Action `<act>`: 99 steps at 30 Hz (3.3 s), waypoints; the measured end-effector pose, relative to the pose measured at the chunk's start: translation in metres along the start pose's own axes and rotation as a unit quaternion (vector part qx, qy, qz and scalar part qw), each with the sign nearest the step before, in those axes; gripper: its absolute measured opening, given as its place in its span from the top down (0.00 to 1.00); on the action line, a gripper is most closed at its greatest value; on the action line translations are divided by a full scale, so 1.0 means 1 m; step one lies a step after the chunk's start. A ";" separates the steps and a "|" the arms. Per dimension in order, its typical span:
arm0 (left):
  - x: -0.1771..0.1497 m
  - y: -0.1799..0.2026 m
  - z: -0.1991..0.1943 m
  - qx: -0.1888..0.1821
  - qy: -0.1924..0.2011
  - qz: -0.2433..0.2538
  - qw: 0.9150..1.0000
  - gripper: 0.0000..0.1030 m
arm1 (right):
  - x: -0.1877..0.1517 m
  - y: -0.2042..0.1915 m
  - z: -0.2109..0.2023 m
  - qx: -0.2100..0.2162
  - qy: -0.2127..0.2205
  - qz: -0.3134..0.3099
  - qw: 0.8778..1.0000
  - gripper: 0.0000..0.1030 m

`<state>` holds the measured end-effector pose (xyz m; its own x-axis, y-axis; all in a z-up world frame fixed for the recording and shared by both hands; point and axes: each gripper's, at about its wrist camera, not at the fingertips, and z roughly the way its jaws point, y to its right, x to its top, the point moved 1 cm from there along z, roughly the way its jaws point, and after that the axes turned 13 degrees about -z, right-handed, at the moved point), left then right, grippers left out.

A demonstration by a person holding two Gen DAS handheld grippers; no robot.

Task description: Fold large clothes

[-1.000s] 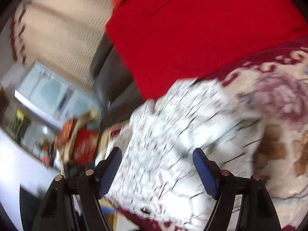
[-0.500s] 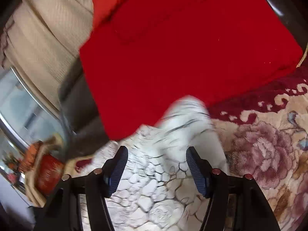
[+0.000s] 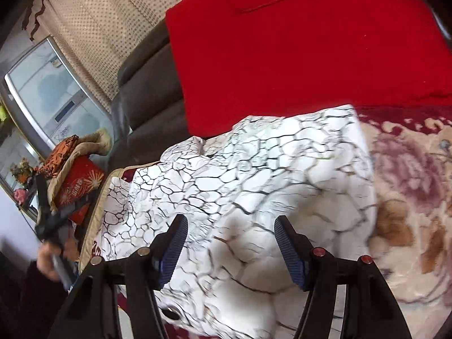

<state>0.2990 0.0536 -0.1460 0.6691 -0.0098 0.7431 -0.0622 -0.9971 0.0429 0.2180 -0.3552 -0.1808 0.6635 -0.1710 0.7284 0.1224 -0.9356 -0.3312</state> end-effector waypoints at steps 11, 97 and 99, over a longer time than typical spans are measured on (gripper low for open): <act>-0.011 0.025 -0.059 0.014 0.032 0.008 0.999 0.23 | 0.001 -0.009 0.006 -0.042 -0.007 -0.006 0.999 0.34; -0.071 -0.020 0.049 0.095 -0.102 0.028 0.990 0.18 | 0.004 -0.013 0.014 -0.090 -0.063 -0.025 0.994 0.36; -0.078 -0.026 0.068 0.104 -0.127 0.026 0.986 0.13 | -0.017 -0.005 0.021 -0.103 -0.095 -0.024 0.990 0.38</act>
<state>0.2988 0.0750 -0.2509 0.8351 -0.0527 0.5476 0.0350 -0.9883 -0.1485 0.2217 -0.3414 -0.2038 0.7898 -0.0816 0.6079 0.0177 -0.9877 -0.1555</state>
